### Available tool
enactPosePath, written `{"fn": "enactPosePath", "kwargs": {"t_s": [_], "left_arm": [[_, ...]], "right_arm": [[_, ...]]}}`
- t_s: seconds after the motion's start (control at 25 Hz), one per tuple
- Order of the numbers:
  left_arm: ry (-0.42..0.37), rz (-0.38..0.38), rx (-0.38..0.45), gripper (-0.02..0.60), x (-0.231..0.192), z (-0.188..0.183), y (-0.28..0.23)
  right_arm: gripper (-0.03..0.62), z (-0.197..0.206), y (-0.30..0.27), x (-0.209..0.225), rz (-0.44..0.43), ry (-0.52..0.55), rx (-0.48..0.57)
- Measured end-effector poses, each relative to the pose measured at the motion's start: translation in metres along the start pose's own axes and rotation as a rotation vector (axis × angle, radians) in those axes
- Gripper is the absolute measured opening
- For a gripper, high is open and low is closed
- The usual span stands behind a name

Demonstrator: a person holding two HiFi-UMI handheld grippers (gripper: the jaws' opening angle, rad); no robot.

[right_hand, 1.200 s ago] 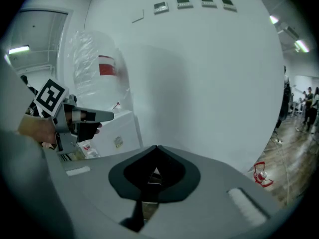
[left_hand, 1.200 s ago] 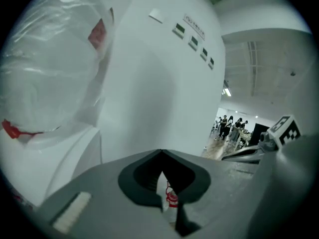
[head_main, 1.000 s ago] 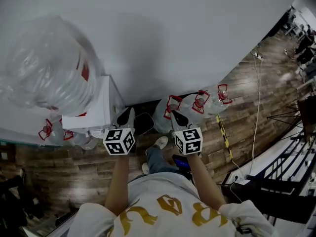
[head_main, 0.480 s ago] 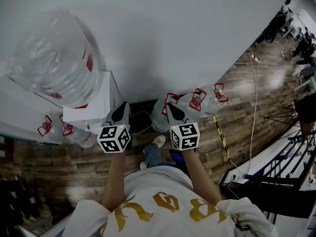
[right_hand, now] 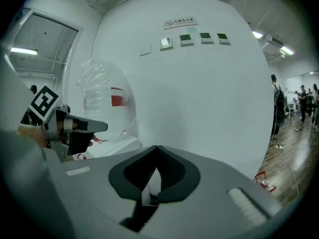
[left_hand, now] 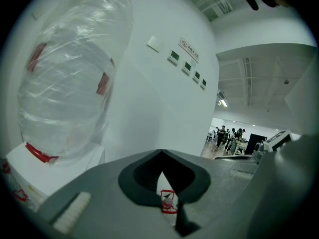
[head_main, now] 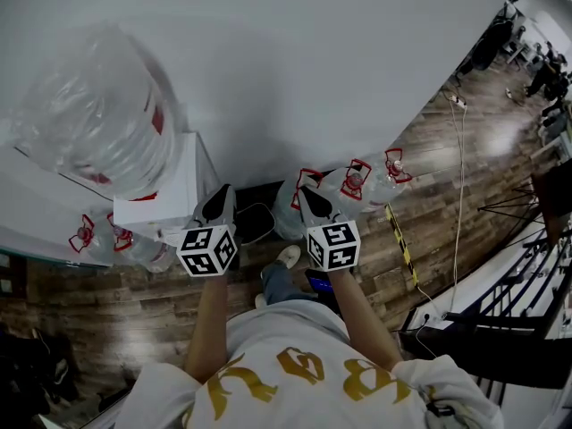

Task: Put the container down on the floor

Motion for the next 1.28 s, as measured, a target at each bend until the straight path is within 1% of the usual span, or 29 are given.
{"fn": "enactPosePath", "kwargs": {"t_s": [0.36,0.68,1.28], "left_arm": [[0.004,-0.021,-0.014,0.0,-0.009,0.002,-0.001],[0.002,-0.016,-0.027,0.0,-0.014,0.005,-0.004],[0.009,-0.018,-0.021,0.0,-0.013,0.009,-0.004]], "right_arm": [[0.025,0.006,-0.004,-0.001,0.003,-0.014,-0.017],[0.025,0.009,-0.008,-0.001,0.015,-0.037,-0.03],[0.025,0.022,-0.005,0.001,0.024,-0.065,-0.05]]}}
Point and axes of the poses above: the fingertips, and each gripper's own axes: y backward along the fingers, x to its right, z out of its underside, the point moved 10 cm from there along y, backward along the fingers
